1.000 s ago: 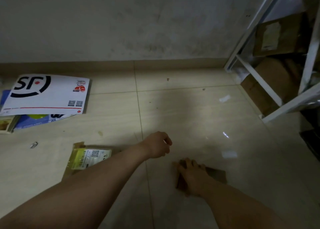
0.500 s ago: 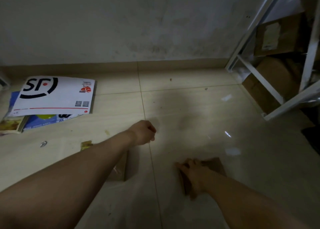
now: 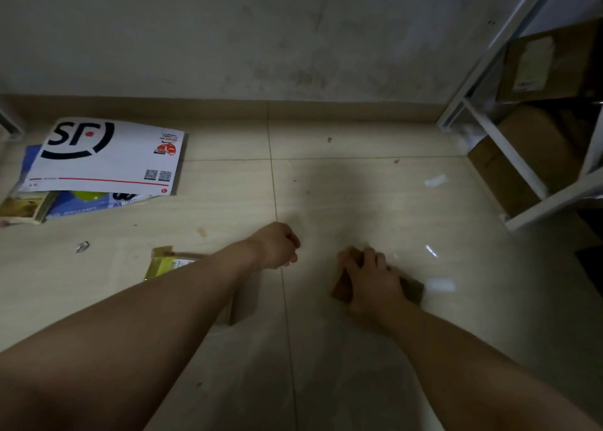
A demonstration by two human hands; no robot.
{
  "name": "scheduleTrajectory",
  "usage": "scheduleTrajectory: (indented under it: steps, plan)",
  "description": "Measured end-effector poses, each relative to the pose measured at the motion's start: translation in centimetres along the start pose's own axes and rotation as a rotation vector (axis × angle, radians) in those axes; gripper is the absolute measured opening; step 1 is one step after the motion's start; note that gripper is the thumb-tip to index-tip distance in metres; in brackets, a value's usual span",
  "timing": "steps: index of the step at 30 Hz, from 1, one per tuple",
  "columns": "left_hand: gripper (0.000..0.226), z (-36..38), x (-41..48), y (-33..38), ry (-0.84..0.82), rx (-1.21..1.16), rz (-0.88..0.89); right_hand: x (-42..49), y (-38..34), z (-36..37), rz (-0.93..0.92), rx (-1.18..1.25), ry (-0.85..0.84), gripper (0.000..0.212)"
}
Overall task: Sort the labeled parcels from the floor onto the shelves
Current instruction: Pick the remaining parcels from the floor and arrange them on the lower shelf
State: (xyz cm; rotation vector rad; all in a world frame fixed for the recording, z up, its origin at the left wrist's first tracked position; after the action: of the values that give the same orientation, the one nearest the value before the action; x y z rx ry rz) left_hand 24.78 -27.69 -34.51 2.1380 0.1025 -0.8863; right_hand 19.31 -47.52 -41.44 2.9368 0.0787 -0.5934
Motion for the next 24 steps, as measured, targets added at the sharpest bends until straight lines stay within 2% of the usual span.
scheduleTrajectory:
  steps: [3,6,9,11,13,16,18,20,21,24]
  plan:
    - [0.025,-0.6,-0.7,0.0,0.004,-0.001,-0.024,1.1,-1.3,-4.0,0.082,0.632,0.101,0.105]
    - [0.02,-2.8,-1.9,-0.2,0.059,-0.034,-0.051,1.8,-2.3,-8.6,0.141,1.243,0.097,0.102]
    - [0.04,-6.4,-3.7,-0.7,0.133,-0.093,-0.08,1.8,-4.0,-13.4,0.085,1.647,0.044,0.101]
    - [0.048,-8.7,-5.1,-1.2,0.125,-0.171,-0.089,1.5,-5.1,-16.0,0.029,1.853,0.028,0.089]
    - [0.055,-10.8,-6.8,-1.6,0.094,-0.211,-0.092,1.2,-6.1,-18.2,0.0,2.027,0.043,0.07]
    - [0.077,-13.0,-9.4,-2.2,0.014,-0.321,-0.124,0.5,-8.0,-21.3,-0.036,2.17,0.031,0.07]
    - [0.086,-13.6,-10.9,-2.3,-0.075,-0.498,-0.146,-0.1,-9.7,-23.4,-0.078,2.23,0.019,0.06]
    - [0.08,-14.0,-11.9,-1.9,-0.168,-0.701,-0.117,-0.7,-11.7,-25.2,-0.125,2.322,-0.003,0.049]
    - [0.072,-14.6,-12.3,-1.5,-0.187,-0.798,-0.078,-1.0,-12.7,-26.1,-0.15,2.35,-0.008,0.051]
    - [0.047,-17.2,-12.7,-1.5,-0.058,-1.017,0.048,-1.9,-15.6,-28.4,-0.264,2.369,-0.035,0.06]
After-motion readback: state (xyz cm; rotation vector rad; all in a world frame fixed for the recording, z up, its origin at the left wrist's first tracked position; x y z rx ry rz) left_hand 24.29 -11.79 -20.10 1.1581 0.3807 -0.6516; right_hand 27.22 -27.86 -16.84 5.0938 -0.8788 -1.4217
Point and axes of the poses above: each hand's wrist, its own x-axis towards the middle knuckle, its own z-axis out of the palm, y = z × x, the point moved 8 cm from there along x, towards the middle knuckle, and after that the axes turned 3 degrees about y, right-handed, at the moved point
